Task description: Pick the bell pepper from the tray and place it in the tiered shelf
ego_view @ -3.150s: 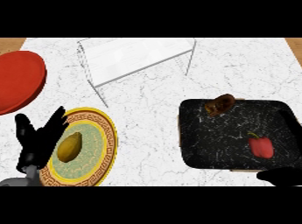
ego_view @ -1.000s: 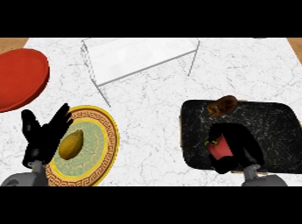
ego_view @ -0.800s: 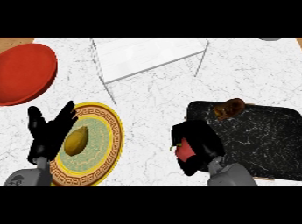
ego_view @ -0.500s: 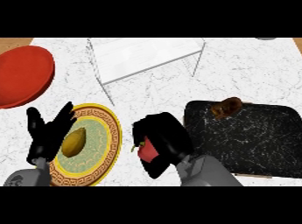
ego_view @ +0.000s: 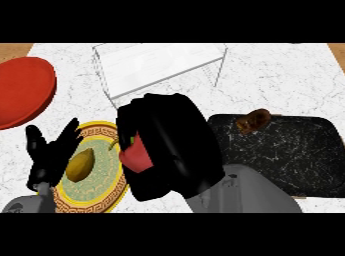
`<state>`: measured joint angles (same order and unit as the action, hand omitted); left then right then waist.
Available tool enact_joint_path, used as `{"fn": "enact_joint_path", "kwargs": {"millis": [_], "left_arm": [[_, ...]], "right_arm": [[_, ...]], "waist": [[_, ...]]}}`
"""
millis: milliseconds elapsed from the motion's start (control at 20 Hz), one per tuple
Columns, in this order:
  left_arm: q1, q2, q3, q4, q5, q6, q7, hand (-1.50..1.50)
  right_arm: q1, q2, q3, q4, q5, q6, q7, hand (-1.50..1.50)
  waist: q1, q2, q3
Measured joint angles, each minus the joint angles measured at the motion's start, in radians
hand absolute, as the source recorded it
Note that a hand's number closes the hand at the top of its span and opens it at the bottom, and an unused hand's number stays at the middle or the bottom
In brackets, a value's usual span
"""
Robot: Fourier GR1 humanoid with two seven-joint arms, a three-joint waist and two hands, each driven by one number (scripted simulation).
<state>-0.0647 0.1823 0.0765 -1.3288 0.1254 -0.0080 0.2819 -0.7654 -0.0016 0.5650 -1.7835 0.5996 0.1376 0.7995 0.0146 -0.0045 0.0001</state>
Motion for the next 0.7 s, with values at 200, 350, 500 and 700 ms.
{"fn": "enact_joint_path", "kwargs": {"millis": [200, 350, 500, 700], "left_arm": [[-0.005, -0.001, 0.004, -0.002, -0.001, 0.003, 0.008, 0.00], [-0.016, 0.002, 0.011, 0.022, -0.002, -0.003, -0.006, 0.00], [-0.005, 0.009, 0.011, -0.002, 0.002, -0.013, 0.009, 0.00], [-0.005, -0.002, 0.005, -0.007, -0.009, -0.002, 0.011, 0.00]], "right_arm": [[-0.173, 0.001, -0.115, 0.035, -0.050, 0.032, 0.084, 1.50], [-0.276, 0.000, -0.213, 0.107, -0.071, 0.048, 0.091, 1.50], [-0.372, -0.005, -0.311, 0.185, -0.091, 0.061, 0.086, 1.50], [-0.482, -0.011, -0.403, 0.340, -0.083, 0.037, 0.032, 1.50]], "waist": [[-0.002, 0.001, 0.000], [-0.004, 0.003, 0.000], [-0.002, 0.004, 0.000], [0.001, 0.006, -0.001]]}}
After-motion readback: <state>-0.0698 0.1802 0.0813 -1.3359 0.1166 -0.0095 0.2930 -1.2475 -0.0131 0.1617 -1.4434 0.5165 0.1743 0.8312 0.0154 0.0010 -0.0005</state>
